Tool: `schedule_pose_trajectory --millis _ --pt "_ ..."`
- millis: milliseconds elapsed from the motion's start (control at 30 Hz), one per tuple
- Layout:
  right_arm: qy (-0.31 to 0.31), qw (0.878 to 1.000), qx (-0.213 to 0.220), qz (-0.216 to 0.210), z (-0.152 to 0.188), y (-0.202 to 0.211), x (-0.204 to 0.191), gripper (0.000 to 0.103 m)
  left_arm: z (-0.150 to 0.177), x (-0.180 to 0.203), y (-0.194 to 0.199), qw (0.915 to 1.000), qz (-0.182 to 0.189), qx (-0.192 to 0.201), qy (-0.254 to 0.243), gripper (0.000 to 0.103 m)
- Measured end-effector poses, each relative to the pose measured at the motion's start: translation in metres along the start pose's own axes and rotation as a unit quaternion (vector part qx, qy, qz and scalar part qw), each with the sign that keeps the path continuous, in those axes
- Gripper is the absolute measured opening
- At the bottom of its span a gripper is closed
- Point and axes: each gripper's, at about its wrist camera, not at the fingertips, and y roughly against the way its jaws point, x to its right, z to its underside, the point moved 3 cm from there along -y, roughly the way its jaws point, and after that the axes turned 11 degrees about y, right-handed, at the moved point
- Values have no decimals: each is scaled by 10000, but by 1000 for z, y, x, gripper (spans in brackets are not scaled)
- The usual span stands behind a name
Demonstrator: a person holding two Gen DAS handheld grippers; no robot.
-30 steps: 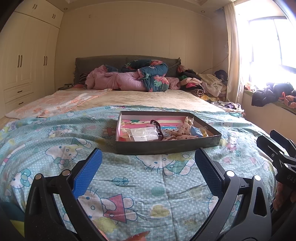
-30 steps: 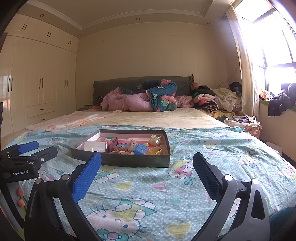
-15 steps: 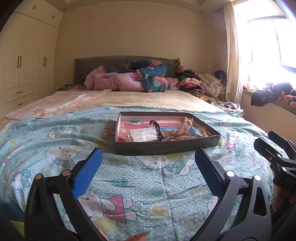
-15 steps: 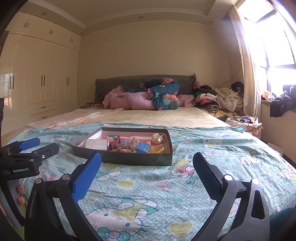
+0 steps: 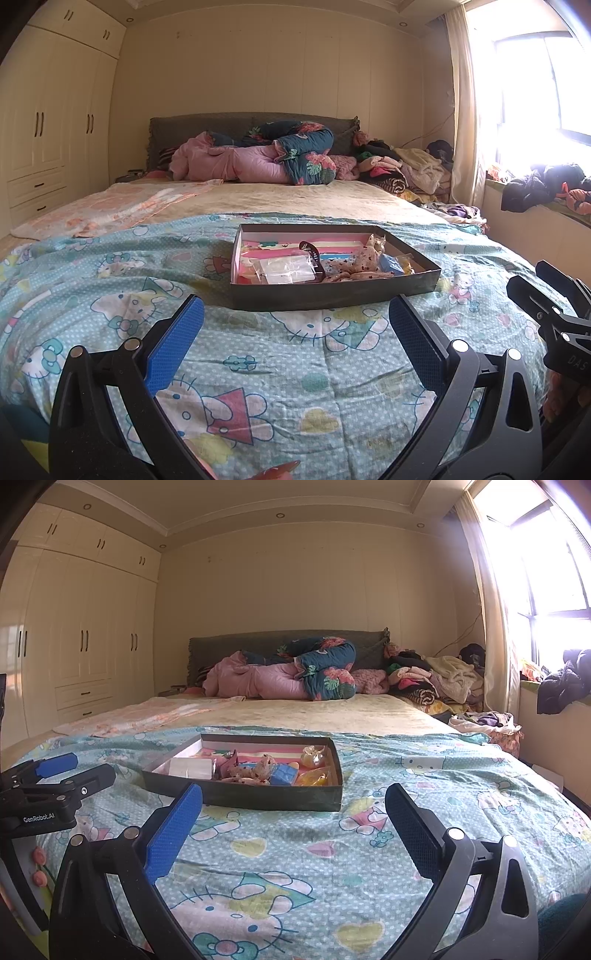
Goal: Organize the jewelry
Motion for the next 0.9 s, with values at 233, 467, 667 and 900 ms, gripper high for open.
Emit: schedule_pose_trajectory --millis 233,467,667,900 --pt "7 10000 -12 3 0 1 1 97 0 0 0 10000 -9 -6 2 92" --pt "11 10000 -13 -10 1 2 1 97 0 0 0 10000 -5 -4 9 92" --pt "10 10000 -11 -8 1 2 1 97 0 0 0 10000 -6 -3 3 92" --pt "9 10000 -15 -9 1 2 1 97 0 0 0 10000 -8 1 4 92"
